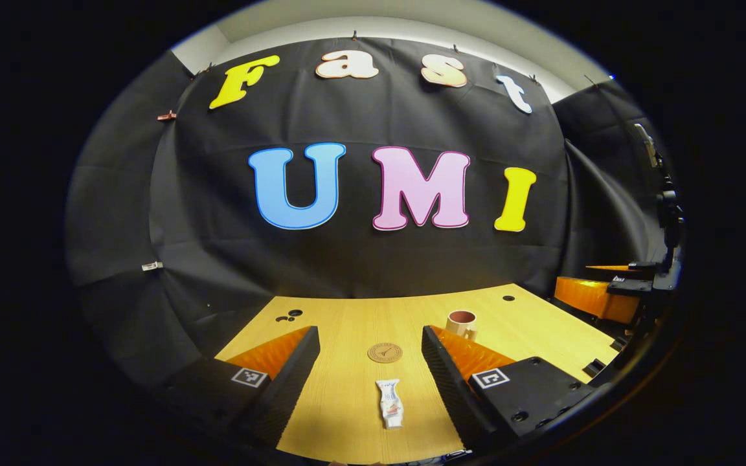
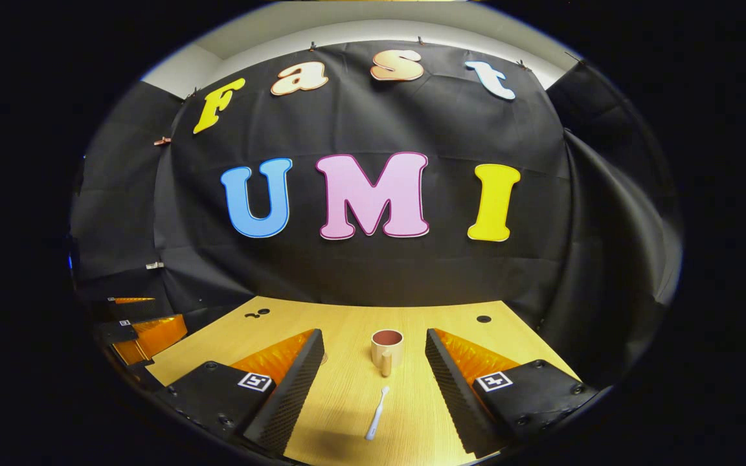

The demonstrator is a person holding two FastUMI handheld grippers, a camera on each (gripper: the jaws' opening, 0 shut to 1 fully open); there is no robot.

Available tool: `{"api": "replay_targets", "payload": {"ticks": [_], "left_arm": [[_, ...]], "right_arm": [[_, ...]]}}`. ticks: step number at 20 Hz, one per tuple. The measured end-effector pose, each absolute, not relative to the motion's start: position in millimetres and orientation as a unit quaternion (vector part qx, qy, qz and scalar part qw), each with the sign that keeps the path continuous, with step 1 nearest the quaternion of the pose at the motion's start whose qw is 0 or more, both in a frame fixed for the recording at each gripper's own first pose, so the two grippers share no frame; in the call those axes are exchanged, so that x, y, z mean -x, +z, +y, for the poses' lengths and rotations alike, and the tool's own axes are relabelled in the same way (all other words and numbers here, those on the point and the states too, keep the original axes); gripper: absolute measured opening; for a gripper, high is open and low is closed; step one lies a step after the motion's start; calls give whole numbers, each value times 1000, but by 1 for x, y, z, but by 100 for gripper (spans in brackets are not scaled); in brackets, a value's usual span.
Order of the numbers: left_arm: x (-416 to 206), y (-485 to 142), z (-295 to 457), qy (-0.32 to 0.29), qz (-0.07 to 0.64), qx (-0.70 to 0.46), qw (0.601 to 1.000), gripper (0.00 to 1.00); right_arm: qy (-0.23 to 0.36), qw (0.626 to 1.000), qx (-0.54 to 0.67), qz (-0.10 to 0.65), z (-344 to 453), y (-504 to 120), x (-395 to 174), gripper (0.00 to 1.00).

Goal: Put the toothbrush and toothpaste on the desktop into the cup, then pick up the cup and place it on the coaster on the desktop.

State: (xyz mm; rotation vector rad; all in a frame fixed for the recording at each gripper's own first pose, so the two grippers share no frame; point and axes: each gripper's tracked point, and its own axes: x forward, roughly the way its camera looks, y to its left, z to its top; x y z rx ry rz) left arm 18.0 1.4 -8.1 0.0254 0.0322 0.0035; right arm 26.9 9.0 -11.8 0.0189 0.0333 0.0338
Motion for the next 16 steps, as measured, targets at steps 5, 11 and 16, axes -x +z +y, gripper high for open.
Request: {"api": "replay_targets", "payload": {"ticks": [5, 11, 16], "left_arm": [[-19, -15, 5, 10, 24, -11, 1000, 99], [-23, -26, 7, 17, 38, -10, 999, 99], [-28, -50, 2, 11, 77, 0, 997, 99]], "right_arm": [[19, 999, -16, 21, 7, -15, -32, 97], [13, 999, -19, 43, -2, -30, -39, 97], [9, 997, -17, 69, -10, -47, -49, 97]]}}
